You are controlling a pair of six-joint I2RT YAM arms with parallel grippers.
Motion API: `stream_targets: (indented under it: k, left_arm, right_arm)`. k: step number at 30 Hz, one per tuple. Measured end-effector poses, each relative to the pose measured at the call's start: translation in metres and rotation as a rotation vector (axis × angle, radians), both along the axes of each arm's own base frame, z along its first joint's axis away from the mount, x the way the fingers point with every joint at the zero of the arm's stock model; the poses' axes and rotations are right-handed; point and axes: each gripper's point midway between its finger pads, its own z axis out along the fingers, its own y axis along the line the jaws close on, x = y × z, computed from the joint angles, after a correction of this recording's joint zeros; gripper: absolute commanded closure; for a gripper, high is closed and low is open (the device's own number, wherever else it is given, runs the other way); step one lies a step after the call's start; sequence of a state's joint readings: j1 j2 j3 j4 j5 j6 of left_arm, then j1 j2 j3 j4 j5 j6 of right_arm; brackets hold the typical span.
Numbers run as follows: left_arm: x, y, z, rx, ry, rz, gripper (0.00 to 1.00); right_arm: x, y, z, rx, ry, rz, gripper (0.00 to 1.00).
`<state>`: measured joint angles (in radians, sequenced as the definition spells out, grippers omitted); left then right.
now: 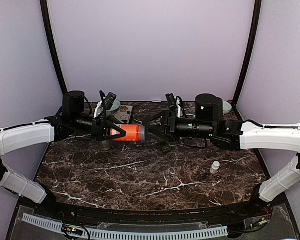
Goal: Sort the pills into containers
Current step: Unscrew the lid of the pill bottle.
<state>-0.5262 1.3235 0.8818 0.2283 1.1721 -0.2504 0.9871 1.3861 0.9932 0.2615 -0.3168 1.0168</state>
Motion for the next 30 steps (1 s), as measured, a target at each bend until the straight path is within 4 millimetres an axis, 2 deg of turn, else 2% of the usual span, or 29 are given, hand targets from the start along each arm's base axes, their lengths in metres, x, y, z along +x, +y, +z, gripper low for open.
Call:
stream_targets:
  k: [17, 23, 27, 30]
  left_arm:
    - [0.001, 0.0, 0.001, -0.001, -0.011, 0.005, 1.0]
    - [0.001, 0.0, 0.0, 0.001, -0.01, 0.004, 1.0]
    - [0.001, 0.0, 0.001, 0.001, -0.012, 0.005, 1.0]
    - [0.001, 0.0, 0.003, 0.002, -0.011, 0.003, 1.0]
  right_arm:
    - [-0.007, 0.011, -0.019, -0.026, 0.063, 0.079, 0.39]
    - [-0.009, 0.015, -0.018, -0.019, 0.075, 0.099, 0.59]
    - [-0.01, 0.015, -0.017, -0.023, 0.061, 0.113, 0.8]
    - [-0.01, 0.016, -0.015, -0.039, 0.019, 0.133, 0.84]
